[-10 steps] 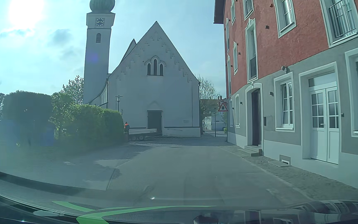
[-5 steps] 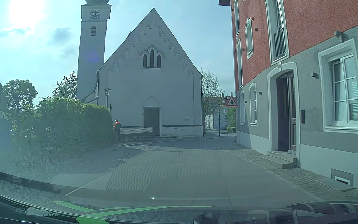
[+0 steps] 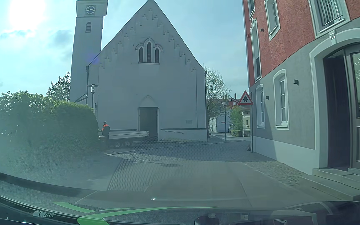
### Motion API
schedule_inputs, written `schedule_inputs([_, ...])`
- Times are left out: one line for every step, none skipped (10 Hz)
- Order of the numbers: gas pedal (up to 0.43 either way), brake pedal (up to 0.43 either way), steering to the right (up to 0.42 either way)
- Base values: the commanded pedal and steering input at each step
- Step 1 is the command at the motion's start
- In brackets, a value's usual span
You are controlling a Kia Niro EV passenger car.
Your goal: Follow the waypoints while adhering to traffic rules and regulations
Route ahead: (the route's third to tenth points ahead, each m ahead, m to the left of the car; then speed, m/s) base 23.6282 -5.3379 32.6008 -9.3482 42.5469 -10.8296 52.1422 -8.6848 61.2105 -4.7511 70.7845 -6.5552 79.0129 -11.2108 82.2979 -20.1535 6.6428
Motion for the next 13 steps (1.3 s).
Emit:
schedule_inputs([0.0, 0.171, -0.005])
schedule_inputs([0.0, 0.165, -0.005])
schedule_inputs([0.0, 0.152, -0.005])
schedule_inputs([0.0, 0.159, -0.003])
schedule_inputs([0.0, 0.159, 0.001])
schedule_inputs([0.0, 0.159, 0.004])
schedule_inputs([0.0, 0.159, 0.005])
schedule_inputs([0.0, 0.165, 0.009])
schedule_inputs([0.0, 0.165, 0.018])
schedule_inputs([0.0, 0.165, 0.028])
schedule_inputs([0.0, 0.165, 0.033])
schedule_inputs([0.0, 0.165, 0.041])
schedule_inputs([0.0, 0.171, 0.053])
